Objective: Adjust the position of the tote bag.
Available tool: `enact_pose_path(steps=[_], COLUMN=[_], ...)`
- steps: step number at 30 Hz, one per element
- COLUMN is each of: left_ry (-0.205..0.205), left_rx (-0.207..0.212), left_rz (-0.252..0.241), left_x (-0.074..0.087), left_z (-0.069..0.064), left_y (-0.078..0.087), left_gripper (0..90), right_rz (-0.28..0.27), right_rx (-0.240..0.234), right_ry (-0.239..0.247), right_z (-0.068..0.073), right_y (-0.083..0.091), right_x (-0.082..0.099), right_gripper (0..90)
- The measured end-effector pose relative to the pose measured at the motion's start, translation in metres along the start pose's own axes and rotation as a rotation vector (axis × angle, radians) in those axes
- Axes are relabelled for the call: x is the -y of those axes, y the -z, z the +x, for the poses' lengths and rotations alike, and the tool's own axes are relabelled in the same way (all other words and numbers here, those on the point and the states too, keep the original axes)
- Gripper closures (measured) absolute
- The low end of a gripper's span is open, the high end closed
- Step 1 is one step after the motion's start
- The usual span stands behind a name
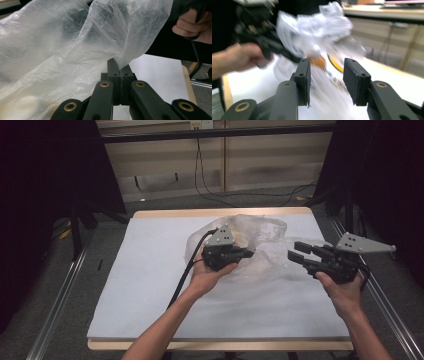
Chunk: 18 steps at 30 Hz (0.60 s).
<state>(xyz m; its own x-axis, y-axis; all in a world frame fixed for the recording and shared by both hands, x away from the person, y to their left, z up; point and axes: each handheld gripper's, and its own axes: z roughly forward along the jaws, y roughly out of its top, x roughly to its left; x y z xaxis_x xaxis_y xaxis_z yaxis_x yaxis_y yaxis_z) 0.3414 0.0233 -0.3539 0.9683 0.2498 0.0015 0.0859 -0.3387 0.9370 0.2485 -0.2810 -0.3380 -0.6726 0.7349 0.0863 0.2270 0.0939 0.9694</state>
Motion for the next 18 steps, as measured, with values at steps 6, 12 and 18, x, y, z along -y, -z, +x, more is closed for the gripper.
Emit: enact_pose_path(steps=[6, 12, 18], left_ry=[0.017, 0.023, 0.020], left_rx=[0.000, -0.002, -0.010], left_rz=[-0.010, -0.012, -0.012], left_x=[0.004, 0.006, 0.006], left_z=[0.002, 0.004, 0.006], left_y=[0.003, 0.008, 0.016], left_gripper=[90.0, 90.0, 90.0], right_rz=[0.042, 0.116, 0.171], right_rx=[0.096, 0.189, 0.244], right_ry=[-0.070, -0.143, -0.171], right_z=[-0.015, -0.038, -0.050], right_y=[0.026, 0.038, 0.039], right_x=[0.043, 0.084, 0.107], right_gripper=[53.9, 49.2, 41.2])
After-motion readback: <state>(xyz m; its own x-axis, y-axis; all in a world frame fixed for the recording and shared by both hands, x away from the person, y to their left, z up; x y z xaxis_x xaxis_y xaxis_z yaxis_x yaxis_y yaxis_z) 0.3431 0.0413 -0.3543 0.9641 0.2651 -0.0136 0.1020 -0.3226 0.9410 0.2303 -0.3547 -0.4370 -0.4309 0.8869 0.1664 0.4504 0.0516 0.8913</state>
